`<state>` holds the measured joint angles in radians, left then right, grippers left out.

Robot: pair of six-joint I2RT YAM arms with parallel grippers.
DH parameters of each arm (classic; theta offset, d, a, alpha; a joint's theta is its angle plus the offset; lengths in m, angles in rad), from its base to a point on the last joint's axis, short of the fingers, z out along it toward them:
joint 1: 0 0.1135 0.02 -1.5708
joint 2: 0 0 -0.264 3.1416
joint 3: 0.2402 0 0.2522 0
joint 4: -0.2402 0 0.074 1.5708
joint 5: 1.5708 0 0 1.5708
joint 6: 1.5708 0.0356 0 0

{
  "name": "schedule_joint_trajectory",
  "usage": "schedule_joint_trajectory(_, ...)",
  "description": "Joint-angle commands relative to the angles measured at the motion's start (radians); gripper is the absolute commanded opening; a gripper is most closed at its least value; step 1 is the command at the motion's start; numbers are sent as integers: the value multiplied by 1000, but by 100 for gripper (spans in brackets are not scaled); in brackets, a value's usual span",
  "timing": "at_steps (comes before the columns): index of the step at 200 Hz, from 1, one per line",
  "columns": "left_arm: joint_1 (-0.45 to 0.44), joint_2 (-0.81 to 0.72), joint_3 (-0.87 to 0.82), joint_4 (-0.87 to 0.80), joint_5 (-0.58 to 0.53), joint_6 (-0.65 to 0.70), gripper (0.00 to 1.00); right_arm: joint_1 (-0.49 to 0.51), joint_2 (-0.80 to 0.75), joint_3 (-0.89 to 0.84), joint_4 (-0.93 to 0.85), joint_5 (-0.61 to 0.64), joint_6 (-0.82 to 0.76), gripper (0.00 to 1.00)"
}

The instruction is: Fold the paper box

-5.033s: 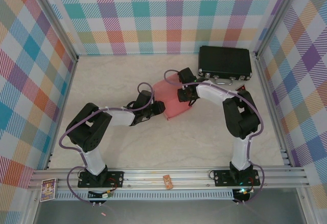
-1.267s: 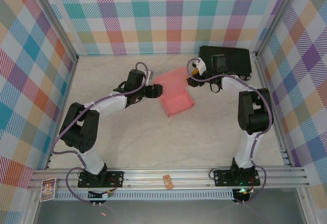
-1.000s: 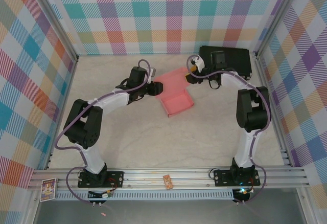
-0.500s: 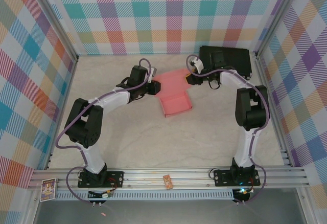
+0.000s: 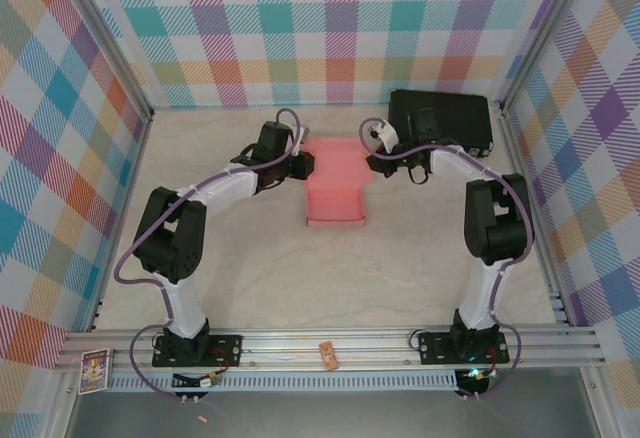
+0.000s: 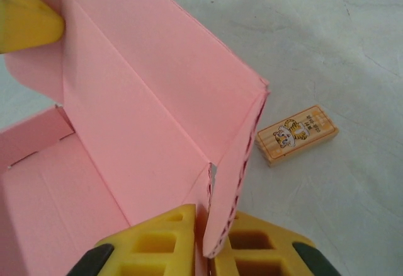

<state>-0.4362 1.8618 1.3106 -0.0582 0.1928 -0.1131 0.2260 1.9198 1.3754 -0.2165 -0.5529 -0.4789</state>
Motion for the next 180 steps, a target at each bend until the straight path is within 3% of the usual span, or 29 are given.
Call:
schedule_joint_trajectory(1,-1,4,30,-4,-9,20,17,27,-56,-35,58,56,45,12)
schedule_joint_trajectory(33,-1,-7,10,24,-38,21,17,55,-103,-76,117,134,77,10)
schedule_joint_trajectory(88,-1,-6,-41,171,-100,13,16,129,-162,-152,256,381,111,3)
schedule_joint_trajectory(180,-1,-11,-148,396,-162,-98,20,268,-164,-215,420,748,276,5)
